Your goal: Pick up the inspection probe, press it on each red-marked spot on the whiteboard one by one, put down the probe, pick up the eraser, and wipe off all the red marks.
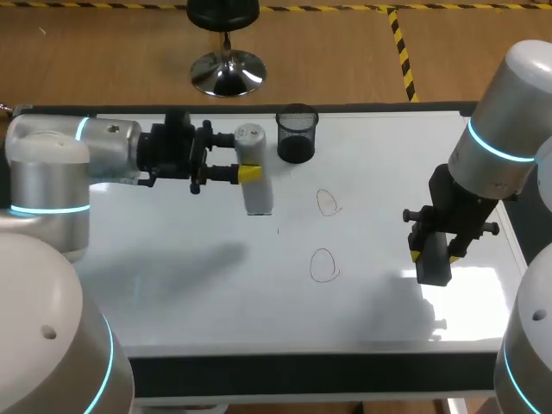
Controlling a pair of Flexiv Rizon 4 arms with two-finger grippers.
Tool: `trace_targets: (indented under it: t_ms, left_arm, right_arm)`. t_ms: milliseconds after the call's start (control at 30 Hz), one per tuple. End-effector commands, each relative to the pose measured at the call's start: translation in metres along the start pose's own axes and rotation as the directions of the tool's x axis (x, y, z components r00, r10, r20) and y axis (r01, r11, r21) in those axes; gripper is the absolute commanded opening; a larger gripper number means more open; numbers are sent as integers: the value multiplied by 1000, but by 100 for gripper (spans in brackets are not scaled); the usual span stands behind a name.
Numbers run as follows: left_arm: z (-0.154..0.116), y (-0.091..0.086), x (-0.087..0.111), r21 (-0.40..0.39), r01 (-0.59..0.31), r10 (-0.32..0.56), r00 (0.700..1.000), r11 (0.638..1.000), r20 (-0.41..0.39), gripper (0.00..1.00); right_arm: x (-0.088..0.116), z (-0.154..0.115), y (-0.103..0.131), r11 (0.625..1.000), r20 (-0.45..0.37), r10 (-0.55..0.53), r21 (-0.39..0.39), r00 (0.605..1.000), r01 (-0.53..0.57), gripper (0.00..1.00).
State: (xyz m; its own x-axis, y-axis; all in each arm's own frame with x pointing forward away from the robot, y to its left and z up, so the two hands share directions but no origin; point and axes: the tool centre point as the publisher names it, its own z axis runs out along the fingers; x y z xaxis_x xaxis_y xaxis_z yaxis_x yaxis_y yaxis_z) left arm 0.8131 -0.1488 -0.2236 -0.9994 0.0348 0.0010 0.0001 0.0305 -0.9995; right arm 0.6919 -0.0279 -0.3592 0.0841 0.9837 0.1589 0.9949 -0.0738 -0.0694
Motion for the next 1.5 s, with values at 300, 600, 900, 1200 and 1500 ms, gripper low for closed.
trace_targets:
  t_ms: [300, 600, 900, 1200, 1500]
  left_arm:
    - [-34, -9, -8, 21, -13, 13, 1000, 1000, 19, 0]
    - [-52, -7, -5, 18, -17, 17, 1000, 1000, 19, 0]
    - [-63, -5, -7, 20, -6, 5, 1000, 1000, 18, 0]
    - [-65, -6, -9, 29, 7, -8, 1000, 1000, 19, 0]
    - [-65, -6, -9, 29, 7, -8, 1000, 1000, 19, 0]
  right_arm:
    - [-1, -1, -1, 1000, -3, -1, -2, 1000, 1, 0]
    - [-1, -1, -1, 1000, -3, -1, -2, 1000, 1, 0]
    - [-1, -1, -1, 1000, -3, -1, -2, 1000, 1, 0]
    - [-1, -1, -1, 1000, -3, -1, -2, 1000, 1, 0]
    - [-1, -1, -1, 1000, -3, -1, -2, 1000, 1, 0]
